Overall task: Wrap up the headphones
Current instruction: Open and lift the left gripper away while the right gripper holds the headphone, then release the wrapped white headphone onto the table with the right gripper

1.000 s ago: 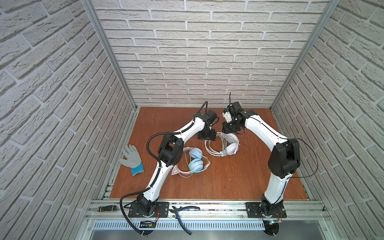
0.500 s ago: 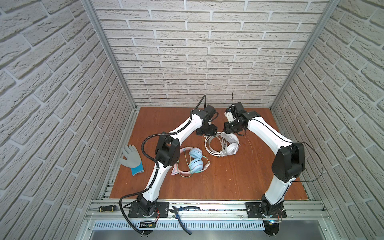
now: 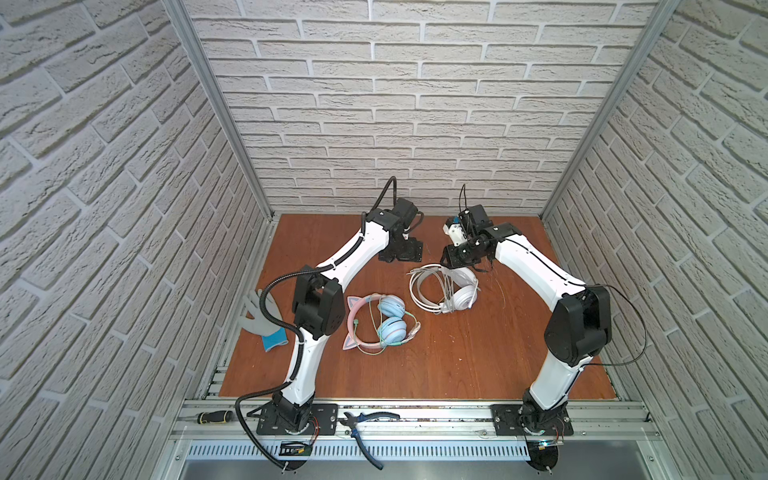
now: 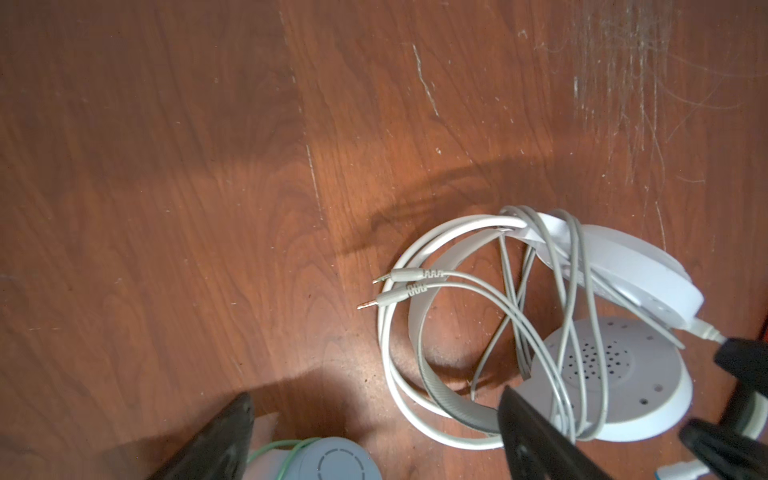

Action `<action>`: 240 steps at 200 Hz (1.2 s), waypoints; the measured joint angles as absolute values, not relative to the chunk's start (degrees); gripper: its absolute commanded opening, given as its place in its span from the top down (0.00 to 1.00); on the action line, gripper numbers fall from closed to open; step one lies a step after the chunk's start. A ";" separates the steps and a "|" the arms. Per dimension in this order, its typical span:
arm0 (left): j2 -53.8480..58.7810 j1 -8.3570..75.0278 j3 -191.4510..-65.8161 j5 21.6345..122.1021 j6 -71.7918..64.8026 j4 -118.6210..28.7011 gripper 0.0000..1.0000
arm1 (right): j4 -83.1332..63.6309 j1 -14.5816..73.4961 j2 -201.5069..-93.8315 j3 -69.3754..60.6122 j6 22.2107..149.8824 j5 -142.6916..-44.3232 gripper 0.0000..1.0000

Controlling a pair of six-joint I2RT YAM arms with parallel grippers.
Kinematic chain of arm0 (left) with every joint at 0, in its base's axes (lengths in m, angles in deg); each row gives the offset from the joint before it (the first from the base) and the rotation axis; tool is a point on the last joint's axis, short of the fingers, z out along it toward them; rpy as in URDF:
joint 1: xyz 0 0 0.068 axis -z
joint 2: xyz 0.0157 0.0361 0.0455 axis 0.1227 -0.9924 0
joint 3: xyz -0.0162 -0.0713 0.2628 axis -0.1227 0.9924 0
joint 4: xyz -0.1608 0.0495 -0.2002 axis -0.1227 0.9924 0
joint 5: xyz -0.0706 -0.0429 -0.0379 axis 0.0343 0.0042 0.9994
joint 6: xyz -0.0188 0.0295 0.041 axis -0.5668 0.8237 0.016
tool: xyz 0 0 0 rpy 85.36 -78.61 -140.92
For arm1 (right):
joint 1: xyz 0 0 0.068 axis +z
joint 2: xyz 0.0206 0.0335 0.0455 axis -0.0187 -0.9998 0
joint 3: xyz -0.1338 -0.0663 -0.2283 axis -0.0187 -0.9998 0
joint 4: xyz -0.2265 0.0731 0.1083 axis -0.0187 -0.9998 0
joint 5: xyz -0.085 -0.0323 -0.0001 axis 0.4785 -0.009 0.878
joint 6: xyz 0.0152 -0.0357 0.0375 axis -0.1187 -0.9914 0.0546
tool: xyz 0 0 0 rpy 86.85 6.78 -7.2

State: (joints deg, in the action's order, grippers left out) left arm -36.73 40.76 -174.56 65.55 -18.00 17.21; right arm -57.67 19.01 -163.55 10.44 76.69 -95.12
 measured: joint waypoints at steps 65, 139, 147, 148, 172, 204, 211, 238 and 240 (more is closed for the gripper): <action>-27.72 36.59 -165.36 61.92 -17.96 14.61 0.02 | -56.23 20.49 -171.98 11.07 76.95 -96.27 0.58; -21.39 33.70 -154.76 60.28 -18.02 11.84 0.02 | -55.73 20.80 -178.08 14.35 76.99 -96.49 0.61; -21.19 33.57 -154.56 60.28 -18.02 11.53 0.02 | -55.66 20.84 -178.61 14.61 77.08 -96.69 0.64; -21.17 33.55 -154.54 60.28 -18.02 11.51 0.02 | -55.64 20.84 -178.65 14.64 77.10 -96.71 0.64; -20.91 33.02 -154.50 60.26 -18.02 11.01 0.02 | -55.35 20.91 -179.59 15.09 77.60 -97.39 0.75; -20.88 33.04 -154.48 60.32 -18.00 10.50 0.02 | -54.17 20.97 -180.18 15.60 78.89 -97.80 0.90; -20.88 33.04 -154.48 60.32 -18.00 10.44 0.02 | -53.60 20.97 -180.16 15.51 79.35 -97.78 0.92; -20.88 33.04 -154.39 60.37 -17.98 10.22 0.02 | -49.61 20.97 -179.13 13.11 81.08 -97.45 0.94; -20.88 33.04 -154.37 60.37 -17.98 10.20 0.02 | -49.36 21.00 -179.00 12.84 81.21 -97.39 0.95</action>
State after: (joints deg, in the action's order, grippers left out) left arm -20.88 33.04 -154.37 60.37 -17.98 10.20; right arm -49.36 21.00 -179.00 12.84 81.21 -97.39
